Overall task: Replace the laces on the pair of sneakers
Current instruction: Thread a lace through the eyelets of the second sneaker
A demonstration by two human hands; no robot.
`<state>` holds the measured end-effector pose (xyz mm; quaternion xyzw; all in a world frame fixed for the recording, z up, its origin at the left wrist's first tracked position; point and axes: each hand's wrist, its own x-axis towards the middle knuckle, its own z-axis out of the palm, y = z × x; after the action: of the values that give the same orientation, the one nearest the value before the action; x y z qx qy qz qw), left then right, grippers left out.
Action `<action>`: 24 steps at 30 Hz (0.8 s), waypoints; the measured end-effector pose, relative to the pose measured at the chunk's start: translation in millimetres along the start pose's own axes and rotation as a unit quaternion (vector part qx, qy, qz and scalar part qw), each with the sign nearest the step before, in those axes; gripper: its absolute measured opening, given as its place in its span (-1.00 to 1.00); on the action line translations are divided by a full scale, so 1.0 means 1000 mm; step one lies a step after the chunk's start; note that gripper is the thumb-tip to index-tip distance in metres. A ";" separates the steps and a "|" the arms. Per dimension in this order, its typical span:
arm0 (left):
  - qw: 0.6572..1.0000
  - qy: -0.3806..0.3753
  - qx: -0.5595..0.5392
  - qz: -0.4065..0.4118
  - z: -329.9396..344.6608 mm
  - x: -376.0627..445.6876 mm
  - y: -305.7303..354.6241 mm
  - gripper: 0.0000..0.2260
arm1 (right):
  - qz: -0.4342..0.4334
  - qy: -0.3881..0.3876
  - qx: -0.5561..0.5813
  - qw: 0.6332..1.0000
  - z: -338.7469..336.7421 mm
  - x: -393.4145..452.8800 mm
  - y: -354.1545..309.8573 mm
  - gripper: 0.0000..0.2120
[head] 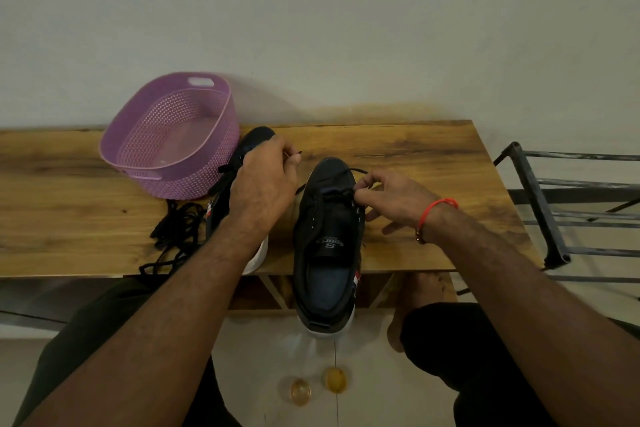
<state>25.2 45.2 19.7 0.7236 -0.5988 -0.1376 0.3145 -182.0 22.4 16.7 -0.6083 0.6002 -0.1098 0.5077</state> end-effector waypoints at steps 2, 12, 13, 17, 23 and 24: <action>0.999 -0.014 -0.018 0.026 0.003 -0.001 0.000 -0.94 | 0.000 -0.002 0.001 1.000 0.000 0.001 0.000 -0.82; 0.994 -0.103 -0.028 0.031 0.014 -0.007 0.005 -0.87 | 0.000 -0.001 0.000 1.000 -0.002 0.000 0.001 -0.86; 0.994 -0.101 -0.028 0.022 0.014 -0.007 0.006 -0.86 | -0.001 -0.002 -0.001 1.000 -0.002 0.000 0.001 -0.86; 0.998 -0.036 0.034 0.028 0.012 -0.010 0.005 -0.90 | -0.002 -0.004 -0.004 1.000 -0.002 0.000 0.000 -0.83; 0.997 -0.031 -0.073 -0.014 0.014 -0.002 0.000 -0.74 | -0.055 -0.014 -0.013 0.998 0.005 0.000 -0.002 -0.67; 0.998 -0.024 -0.065 -0.007 0.014 -0.002 -0.001 -0.68 | -0.075 -0.003 -0.033 0.997 0.008 0.001 -0.003 -0.66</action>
<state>17.4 42.7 8.1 0.7020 -0.5910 -0.1959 0.3458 -174.0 24.6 15.5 -0.6683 0.5550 -0.1258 0.4792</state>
